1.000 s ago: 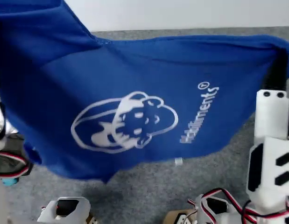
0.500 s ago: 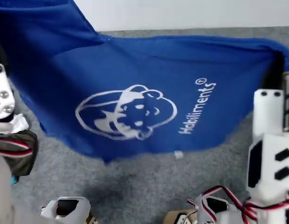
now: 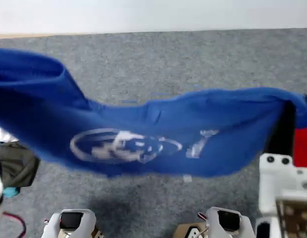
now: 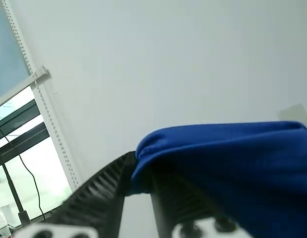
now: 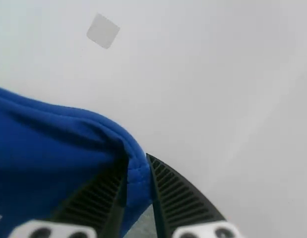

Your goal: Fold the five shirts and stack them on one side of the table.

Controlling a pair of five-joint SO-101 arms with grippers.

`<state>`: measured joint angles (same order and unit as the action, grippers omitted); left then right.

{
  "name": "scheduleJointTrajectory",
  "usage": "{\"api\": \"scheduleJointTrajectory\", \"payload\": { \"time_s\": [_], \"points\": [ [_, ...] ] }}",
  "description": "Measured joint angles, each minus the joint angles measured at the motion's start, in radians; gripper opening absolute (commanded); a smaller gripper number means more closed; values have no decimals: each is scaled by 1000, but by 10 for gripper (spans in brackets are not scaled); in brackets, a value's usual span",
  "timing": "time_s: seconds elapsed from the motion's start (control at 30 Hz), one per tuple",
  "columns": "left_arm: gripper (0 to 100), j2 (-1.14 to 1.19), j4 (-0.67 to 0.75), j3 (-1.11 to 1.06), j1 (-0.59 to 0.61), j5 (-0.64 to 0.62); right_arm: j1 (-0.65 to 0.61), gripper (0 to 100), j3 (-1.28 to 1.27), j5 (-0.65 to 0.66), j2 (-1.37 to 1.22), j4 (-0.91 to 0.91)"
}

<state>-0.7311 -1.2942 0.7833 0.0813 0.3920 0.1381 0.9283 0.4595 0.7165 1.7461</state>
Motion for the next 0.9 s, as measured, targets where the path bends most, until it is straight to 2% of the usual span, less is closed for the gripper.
{"api": "scheduleJointTrajectory", "payload": {
  "time_s": [0.13,0.27,0.4,0.53,0.63,0.7,0.9],
  "points": [
    [2,-5,-9,0,0,0,0,11,-6,0,0,6],
    [2,-5,-71,-21,0,0,0,11,-115,-2,2,6],
    [2,-2,-115,-187,0,0,0,11,-316,-2,-2,-9],
    [2,-2,-109,-431,0,0,0,11,-586,-2,-8,-137],
    [2,8,-9,-667,0,0,0,11,-824,-2,-12,-296],
    [2,11,107,-841,0,0,0,11,-982,-2,-12,-414],
    [2,12,574,-1295,-2,0,0,11,-1367,-3,-14,-790]
  ]
}}
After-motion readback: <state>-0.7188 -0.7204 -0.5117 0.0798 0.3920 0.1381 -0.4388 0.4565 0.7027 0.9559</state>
